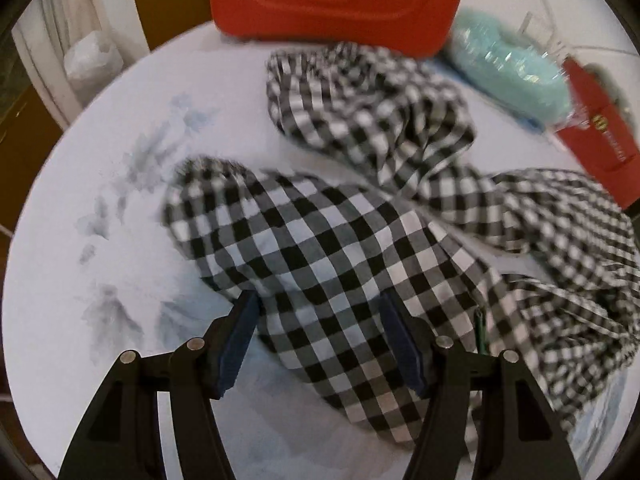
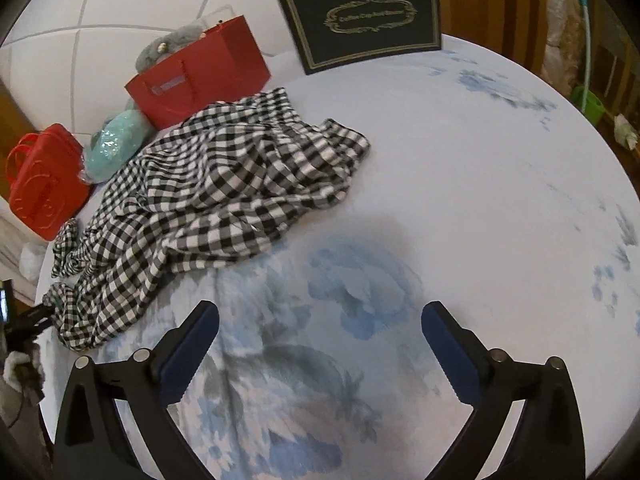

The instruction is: Fold clothes

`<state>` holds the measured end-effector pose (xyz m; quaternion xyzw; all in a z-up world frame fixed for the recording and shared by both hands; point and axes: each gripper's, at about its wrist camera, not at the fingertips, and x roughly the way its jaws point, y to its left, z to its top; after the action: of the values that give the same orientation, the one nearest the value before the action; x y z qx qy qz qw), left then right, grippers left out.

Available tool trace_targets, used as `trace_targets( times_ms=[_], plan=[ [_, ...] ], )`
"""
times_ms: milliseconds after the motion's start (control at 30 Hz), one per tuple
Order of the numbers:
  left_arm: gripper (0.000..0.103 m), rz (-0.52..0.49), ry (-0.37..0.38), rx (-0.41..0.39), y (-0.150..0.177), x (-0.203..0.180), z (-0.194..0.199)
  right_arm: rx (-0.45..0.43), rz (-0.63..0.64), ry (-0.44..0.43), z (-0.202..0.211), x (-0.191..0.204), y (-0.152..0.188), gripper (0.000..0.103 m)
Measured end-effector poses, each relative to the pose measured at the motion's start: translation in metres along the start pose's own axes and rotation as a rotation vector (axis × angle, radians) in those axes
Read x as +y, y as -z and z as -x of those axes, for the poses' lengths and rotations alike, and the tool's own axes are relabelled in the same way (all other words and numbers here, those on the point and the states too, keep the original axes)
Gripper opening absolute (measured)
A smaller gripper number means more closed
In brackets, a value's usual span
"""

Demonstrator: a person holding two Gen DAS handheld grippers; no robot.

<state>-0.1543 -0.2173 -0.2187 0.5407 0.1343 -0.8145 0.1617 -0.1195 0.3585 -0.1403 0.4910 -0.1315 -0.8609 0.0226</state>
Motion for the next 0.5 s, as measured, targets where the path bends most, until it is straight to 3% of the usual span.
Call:
trace_targets(
  times_ms=[133,200,233,367,400,467,500],
  plan=[
    [0.067,-0.033,-0.044,-0.059,0.003,-0.02,-0.002,0.002,0.04,-0.021,-0.022,0.008,-0.009,0.103],
    [0.035,-0.043,-0.047,-0.06,0.003,-0.022,0.001,0.019,0.054,-0.018,-0.039,0.013,-0.014,0.103],
    [0.006,-0.049,-0.05,-0.059,0.002,-0.023,0.003,0.029,0.053,-0.018,-0.048,0.016,-0.017,0.103],
    [0.003,-0.019,-0.031,-0.082,0.0,-0.01,0.02,0.048,0.039,-0.062,-0.078,0.036,-0.032,0.102],
    [0.003,-0.004,-0.03,-0.1,-0.002,-0.002,0.028,0.057,0.037,-0.07,-0.084,0.043,-0.035,0.096],
    [0.003,0.033,-0.032,-0.148,-0.004,0.014,0.048,0.056,0.054,-0.069,-0.093,0.059,-0.044,0.041],
    [0.003,0.048,-0.037,-0.174,-0.006,0.023,0.058,0.056,0.062,-0.068,-0.097,0.068,-0.048,0.029]
  ],
)
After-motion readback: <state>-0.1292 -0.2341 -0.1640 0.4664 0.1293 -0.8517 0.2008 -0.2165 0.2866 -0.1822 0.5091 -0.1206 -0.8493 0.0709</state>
